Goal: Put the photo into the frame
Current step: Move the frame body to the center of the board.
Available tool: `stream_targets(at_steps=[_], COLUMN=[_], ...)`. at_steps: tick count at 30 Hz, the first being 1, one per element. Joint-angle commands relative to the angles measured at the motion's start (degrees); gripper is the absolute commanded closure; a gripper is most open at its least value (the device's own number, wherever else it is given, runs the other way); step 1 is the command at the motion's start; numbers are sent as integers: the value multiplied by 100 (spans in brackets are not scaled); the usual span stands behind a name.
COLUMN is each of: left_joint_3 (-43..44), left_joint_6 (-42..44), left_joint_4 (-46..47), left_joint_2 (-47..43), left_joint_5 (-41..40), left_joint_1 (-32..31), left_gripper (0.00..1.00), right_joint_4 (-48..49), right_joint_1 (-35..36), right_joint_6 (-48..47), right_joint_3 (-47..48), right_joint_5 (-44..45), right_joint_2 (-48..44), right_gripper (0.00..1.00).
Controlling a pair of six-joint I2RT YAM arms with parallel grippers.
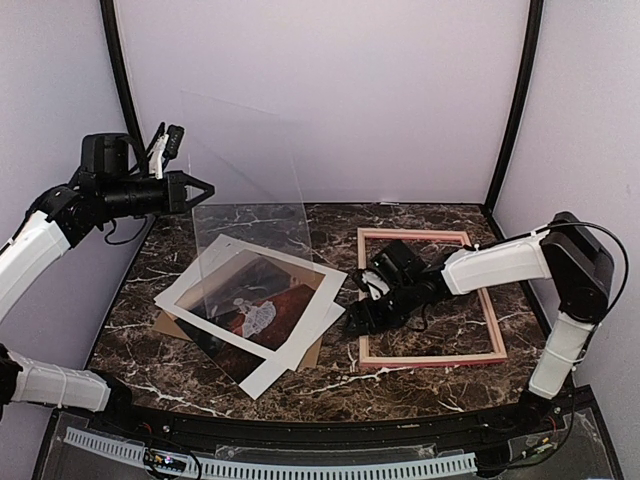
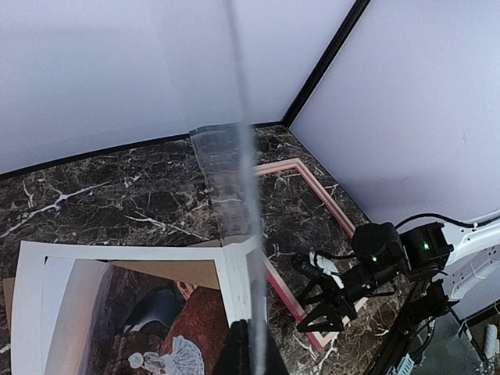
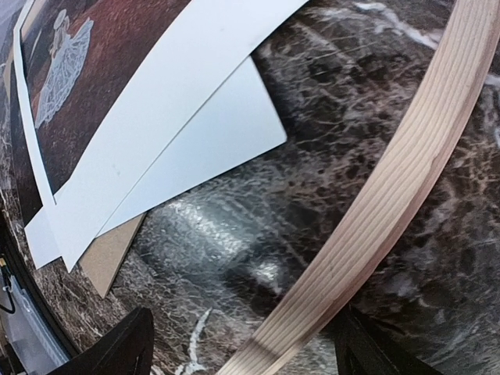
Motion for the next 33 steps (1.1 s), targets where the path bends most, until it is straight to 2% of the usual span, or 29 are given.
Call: stream_targets(at_steps=[1,7,19,28,33], left_joint_3=[194,203,143,67,56], left_joint_6=[163,86,-6,-64,-109], left_joint_4=[105,124,98,148,158], left_joint_2=[-169,-169,-233,-186,-146], left_joint_5=[-122,-34,39,76,126], left_joint_1=[-2,-1,-3,-4,-4], left_gripper=[100,100,100,100,100], right_joint_4=[200,138,-635,-1001,-1120], right_joint_1=[388,832,1311,1528,1560], right_joint_6=[290,407,-25,-299,-384], right_joint_3=[-49,80,671,814,792], right_joint_5=[211,505,1166,1285,1292], right_joint_2=[107,258,753,884,801], right_gripper=[21,27,51,61,61])
